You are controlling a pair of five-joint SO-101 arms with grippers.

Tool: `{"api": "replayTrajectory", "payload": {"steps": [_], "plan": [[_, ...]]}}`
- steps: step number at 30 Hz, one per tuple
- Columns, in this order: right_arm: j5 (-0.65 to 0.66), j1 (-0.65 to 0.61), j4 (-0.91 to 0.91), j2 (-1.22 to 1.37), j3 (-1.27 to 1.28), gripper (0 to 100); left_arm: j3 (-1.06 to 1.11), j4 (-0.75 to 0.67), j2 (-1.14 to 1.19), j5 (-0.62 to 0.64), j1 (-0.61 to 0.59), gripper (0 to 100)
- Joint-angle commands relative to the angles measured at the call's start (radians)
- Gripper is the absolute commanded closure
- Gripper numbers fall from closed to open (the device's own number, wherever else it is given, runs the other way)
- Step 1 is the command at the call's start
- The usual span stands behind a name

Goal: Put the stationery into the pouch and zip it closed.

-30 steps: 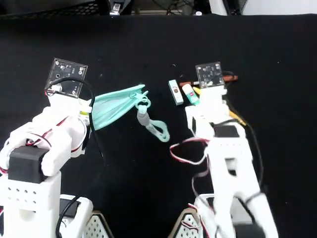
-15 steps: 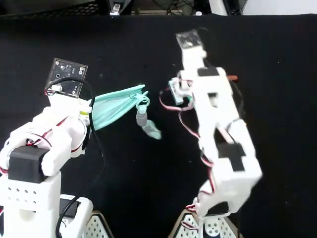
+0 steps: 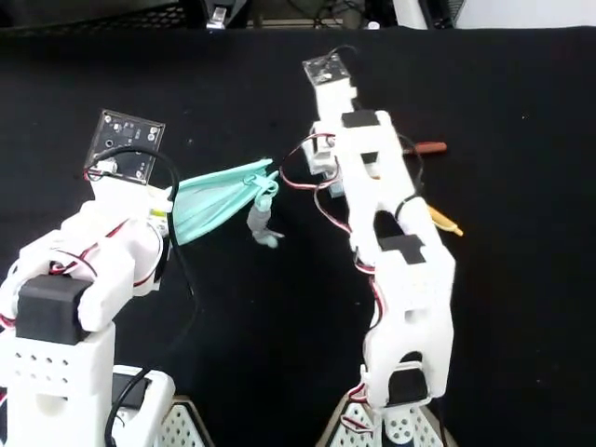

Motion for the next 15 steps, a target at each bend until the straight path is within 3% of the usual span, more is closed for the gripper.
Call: {"api": "replayTrajectory", "payload": {"steps": [1, 10, 15], "plan": [[-0.006, -0.015, -0.025, 0.001, -0.028, 81.1, 0.061, -0.006, 0.009, 0.011, 0.008, 97], [0.020, -0.014, -0.006, 0.031, -0.028, 81.5, 0.084, -0.011, 0.009, 0.012, 0.010, 97], [0.048, -0.018, -0.015, 0.036, -0.027, 81.5, 0.160, -0.107, 0.009, 0.012, 0.010, 97]]}}
